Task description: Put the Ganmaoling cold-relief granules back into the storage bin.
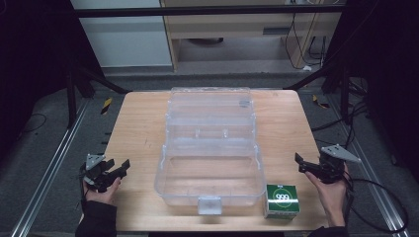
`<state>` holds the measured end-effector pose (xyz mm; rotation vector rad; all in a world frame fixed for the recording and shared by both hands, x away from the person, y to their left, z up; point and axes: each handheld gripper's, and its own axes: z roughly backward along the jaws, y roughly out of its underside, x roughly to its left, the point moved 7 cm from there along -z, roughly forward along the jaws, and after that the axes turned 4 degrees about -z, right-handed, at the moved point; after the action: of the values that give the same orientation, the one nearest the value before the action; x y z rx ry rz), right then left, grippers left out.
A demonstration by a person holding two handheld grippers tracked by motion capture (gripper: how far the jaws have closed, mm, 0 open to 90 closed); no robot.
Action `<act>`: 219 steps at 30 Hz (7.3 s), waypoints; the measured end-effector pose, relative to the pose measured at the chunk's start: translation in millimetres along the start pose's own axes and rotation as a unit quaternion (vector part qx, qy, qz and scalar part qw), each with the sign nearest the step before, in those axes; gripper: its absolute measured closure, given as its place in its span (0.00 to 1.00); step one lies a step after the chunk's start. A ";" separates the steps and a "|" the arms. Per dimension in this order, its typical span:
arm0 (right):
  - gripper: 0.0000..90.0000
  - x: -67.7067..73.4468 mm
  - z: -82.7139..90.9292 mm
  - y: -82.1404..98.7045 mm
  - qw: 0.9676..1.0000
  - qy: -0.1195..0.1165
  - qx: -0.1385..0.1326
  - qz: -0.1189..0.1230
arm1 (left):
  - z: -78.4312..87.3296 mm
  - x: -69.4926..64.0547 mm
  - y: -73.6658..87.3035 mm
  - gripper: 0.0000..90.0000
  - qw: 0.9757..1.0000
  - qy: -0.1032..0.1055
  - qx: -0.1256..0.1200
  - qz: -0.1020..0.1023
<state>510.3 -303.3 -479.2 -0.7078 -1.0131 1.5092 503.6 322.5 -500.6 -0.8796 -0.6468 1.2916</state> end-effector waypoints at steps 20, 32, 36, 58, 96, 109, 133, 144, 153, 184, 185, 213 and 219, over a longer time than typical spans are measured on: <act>0.10 33.7 40.9 -48.5 0.993 -0.079 -0.010 0.092 | -4.4 -10.9 7.5 0.43 0.999 0.016 0.030 -0.042; 0.05 64.9 61.7 -61.5 0.974 -0.129 0.034 0.185 | -9.6 -14.5 12.0 0.40 0.997 0.024 0.046 -0.056; 0.04 70.1 64.8 -60.6 0.967 -0.135 0.056 0.209 | -10.5 -15.1 13.3 0.39 0.997 0.024 0.051 -0.062; 0.03 100.1 71.6 -18.6 0.904 -0.206 0.189 0.324 | -16.6 -20.4 18.4 0.38 0.993 0.030 0.070 -0.086; 0.02 123.8 57.2 39.9 0.821 -0.252 0.308 0.409 | -17.6 -20.7 19.8 0.38 0.992 0.022 0.076 -0.102; 0.03 117.8 48.1 55.9 0.808 -0.260 0.326 0.416 | -18.1 -21.0 20.4 0.38 0.991 0.021 0.078 -0.107; 0.14 116.9 41.3 68.0 0.787 -0.269 0.352 0.430 | -18.8 -21.0 20.7 0.39 0.991 0.019 0.078 -0.108; 0.18 115.6 47.0 65.9 0.789 -0.274 0.360 0.415 | -18.8 -20.8 20.9 0.39 0.991 0.019 0.080 -0.109; 0.18 115.6 62.9 51.2 0.803 -0.280 0.331 0.409 | -18.9 -21.0 21.1 0.39 0.990 0.019 0.081 -0.110; 0.18 123.8 100.6 -26.1 0.834 -0.267 0.282 0.391 | -19.9 -21.1 21.7 0.39 0.990 0.021 0.083 -0.108; 0.18 125.7 100.7 -29.6 0.835 -0.266 0.280 0.392 | -20.0 -21.0 21.8 0.39 0.990 0.021 0.084 -0.109; 0.18 189.2 58.0 -61.6 0.822 -0.288 0.252 0.422 | -21.0 -21.3 21.4 0.39 0.990 0.023 0.083 -0.107; 0.18 200.2 44.0 -59.0 0.821 -0.294 0.247 0.423 | -21.3 -21.5 21.3 0.39 0.990 0.023 0.084 -0.107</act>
<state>461.2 -117.1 -387.5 -0.2945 -0.6707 2.7714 505.9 298.3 -528.5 -0.6802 -0.5717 1.1113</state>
